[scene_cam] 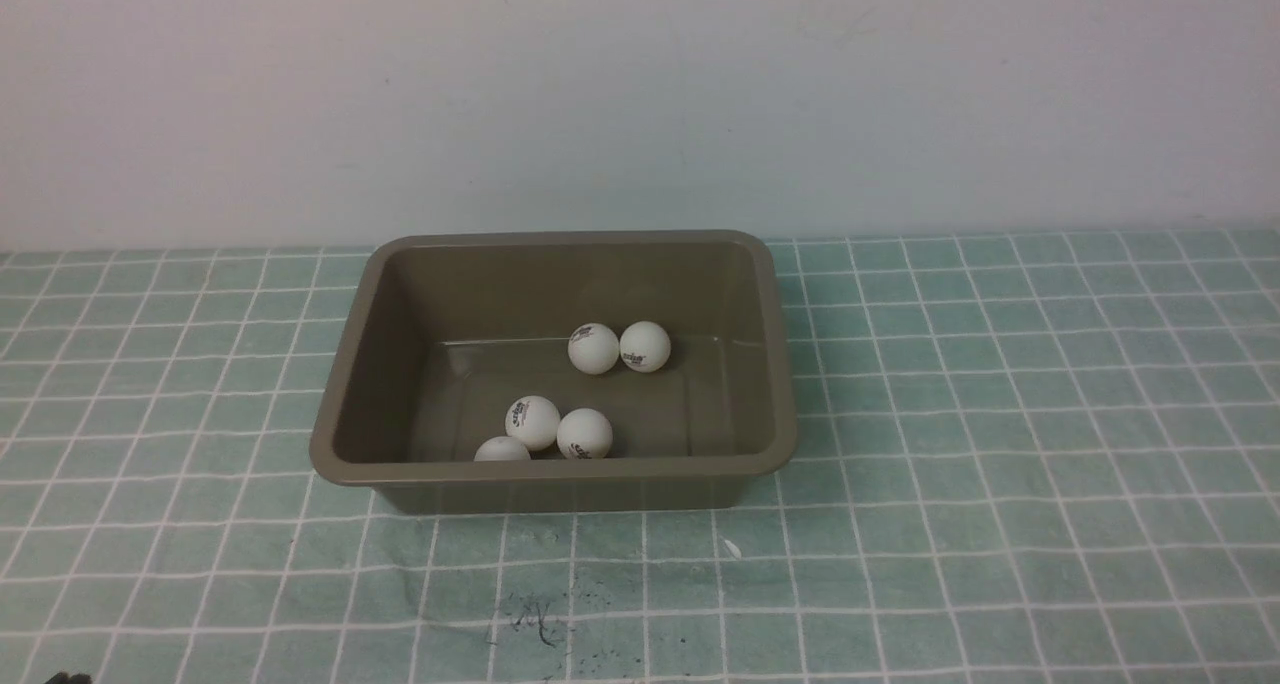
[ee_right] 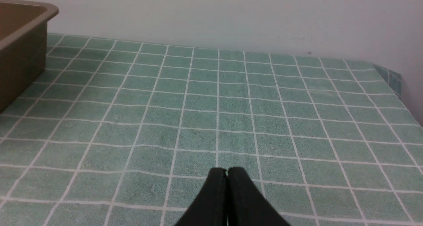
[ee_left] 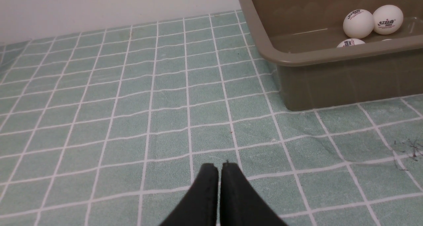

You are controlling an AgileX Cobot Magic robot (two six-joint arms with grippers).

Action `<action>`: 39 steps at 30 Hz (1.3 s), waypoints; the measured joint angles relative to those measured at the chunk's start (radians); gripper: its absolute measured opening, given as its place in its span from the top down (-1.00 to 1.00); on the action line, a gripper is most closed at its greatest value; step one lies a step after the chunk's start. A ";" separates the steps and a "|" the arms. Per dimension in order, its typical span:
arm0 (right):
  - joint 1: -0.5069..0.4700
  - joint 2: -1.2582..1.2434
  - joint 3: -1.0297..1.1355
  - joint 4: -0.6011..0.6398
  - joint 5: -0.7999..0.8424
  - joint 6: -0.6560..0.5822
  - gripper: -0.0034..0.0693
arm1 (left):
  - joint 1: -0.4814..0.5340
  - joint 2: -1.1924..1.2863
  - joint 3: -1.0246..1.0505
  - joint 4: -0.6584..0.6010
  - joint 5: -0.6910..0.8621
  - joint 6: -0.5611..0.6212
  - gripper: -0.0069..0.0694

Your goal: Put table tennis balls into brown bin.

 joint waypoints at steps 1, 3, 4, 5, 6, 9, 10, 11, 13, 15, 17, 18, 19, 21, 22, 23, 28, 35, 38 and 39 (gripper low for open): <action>0.000 0.000 0.000 0.000 0.000 0.000 0.93 | 0.000 0.000 0.000 0.000 0.000 0.000 0.83; 0.000 0.000 0.000 0.000 -0.001 0.000 0.93 | 0.000 0.000 0.000 0.000 0.000 0.000 0.83; 0.000 0.000 0.000 0.000 -0.001 0.000 0.93 | 0.000 0.000 0.000 0.000 0.000 0.000 0.83; 0.000 0.000 0.000 0.000 -0.001 0.000 0.93 | 0.000 0.000 0.000 0.000 0.000 0.000 0.83; 0.000 0.000 0.000 0.000 -0.001 0.007 0.93 | 0.000 0.000 0.000 0.000 0.000 0.000 0.83; 0.000 0.000 0.000 0.000 -0.001 0.017 0.93 | 0.000 0.000 0.000 0.000 0.000 0.000 0.83; 0.000 0.000 0.000 0.000 -0.001 0.017 0.93 | 0.000 0.000 0.000 0.000 0.000 0.000 0.83; 0.000 0.000 0.000 0.000 -0.001 0.018 0.93 | 0.000 0.000 0.000 0.000 0.000 0.000 0.83; 0.000 0.000 0.000 0.000 -0.001 0.018 0.93 | 0.000 0.000 0.000 0.000 0.000 0.000 0.83; 0.000 0.000 0.000 0.000 -0.001 0.019 0.93 | 0.000 0.000 0.000 0.000 0.000 0.000 0.83; 0.000 0.000 0.000 0.000 -0.001 0.022 0.93 | 0.000 0.000 0.000 0.000 0.000 0.000 0.83; 0.000 0.000 0.000 0.000 -0.001 0.022 0.93 | 0.000 0.000 0.000 0.000 0.000 0.000 0.83; 0.000 0.000 0.000 0.000 -0.001 0.022 0.93 | 0.000 0.000 0.000 0.000 0.000 0.000 0.83; 0.000 0.000 0.000 0.000 -0.001 0.022 0.93 | 0.000 0.000 0.000 0.000 0.000 0.000 0.83; 0.000 0.000 0.000 0.000 -0.001 0.022 0.93 | 0.000 0.000 0.000 0.000 0.000 0.000 0.83; 0.000 0.000 0.000 0.000 -0.001 0.023 0.93 | 0.000 0.000 0.000 0.000 0.000 0.000 0.83; 0.000 0.000 0.000 0.000 -0.001 0.023 0.93 | 0.000 0.000 0.000 0.000 0.000 0.000 0.83; 0.000 0.000 0.000 -0.001 -0.001 0.024 0.93 | 0.000 0.000 0.000 0.000 0.000 0.000 0.83; 0.000 0.000 0.000 -0.001 -0.001 0.024 0.93 | 0.000 0.000 0.000 0.000 0.000 0.000 0.83; 0.000 0.000 0.000 -0.001 -0.001 0.024 0.93 | 0.000 0.000 0.000 0.000 0.000 0.000 0.83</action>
